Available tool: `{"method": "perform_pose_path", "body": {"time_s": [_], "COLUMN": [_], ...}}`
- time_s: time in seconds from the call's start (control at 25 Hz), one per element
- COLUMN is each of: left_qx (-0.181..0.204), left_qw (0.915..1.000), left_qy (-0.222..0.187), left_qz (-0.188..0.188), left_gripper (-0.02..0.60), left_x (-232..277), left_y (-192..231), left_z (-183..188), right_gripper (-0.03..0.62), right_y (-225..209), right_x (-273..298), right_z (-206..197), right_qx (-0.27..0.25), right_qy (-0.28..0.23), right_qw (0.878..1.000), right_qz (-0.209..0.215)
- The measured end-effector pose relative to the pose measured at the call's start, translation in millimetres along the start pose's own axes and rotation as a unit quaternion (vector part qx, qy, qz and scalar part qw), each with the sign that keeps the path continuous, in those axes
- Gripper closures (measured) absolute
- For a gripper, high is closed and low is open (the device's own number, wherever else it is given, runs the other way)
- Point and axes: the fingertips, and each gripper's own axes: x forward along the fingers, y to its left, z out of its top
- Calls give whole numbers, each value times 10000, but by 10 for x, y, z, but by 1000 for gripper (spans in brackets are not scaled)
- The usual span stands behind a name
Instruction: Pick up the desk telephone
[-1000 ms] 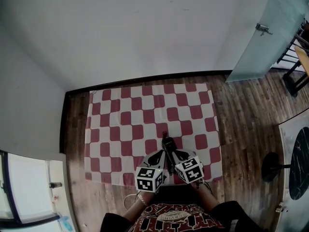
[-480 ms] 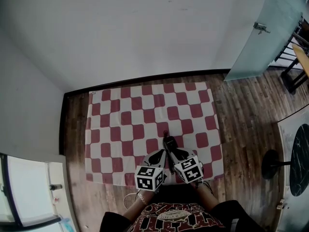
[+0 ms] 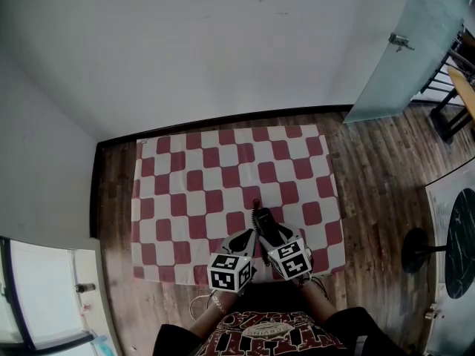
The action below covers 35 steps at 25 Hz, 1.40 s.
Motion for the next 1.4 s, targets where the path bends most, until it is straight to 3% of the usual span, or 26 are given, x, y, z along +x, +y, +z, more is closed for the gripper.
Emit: {"method": "perform_pose_path", "body": {"time_s": [0.56,1.4], "left_qx": [-136,-264], "left_qw": [9999,9994], "left_qy": [91,113], "left_qz": [15,168], "left_gripper": [572,573], "left_x": [-98,-244], "left_y": [156,485], "left_z": [-69,-94], "right_gripper": [301,296], "right_y": [-67,-138], "right_x": [218,531], "right_z": [-212,-426], "right_qx": [77,697], "right_qy": [505,971], "right_qw": [9981,9918], "right_qz": [-334,-443]}}
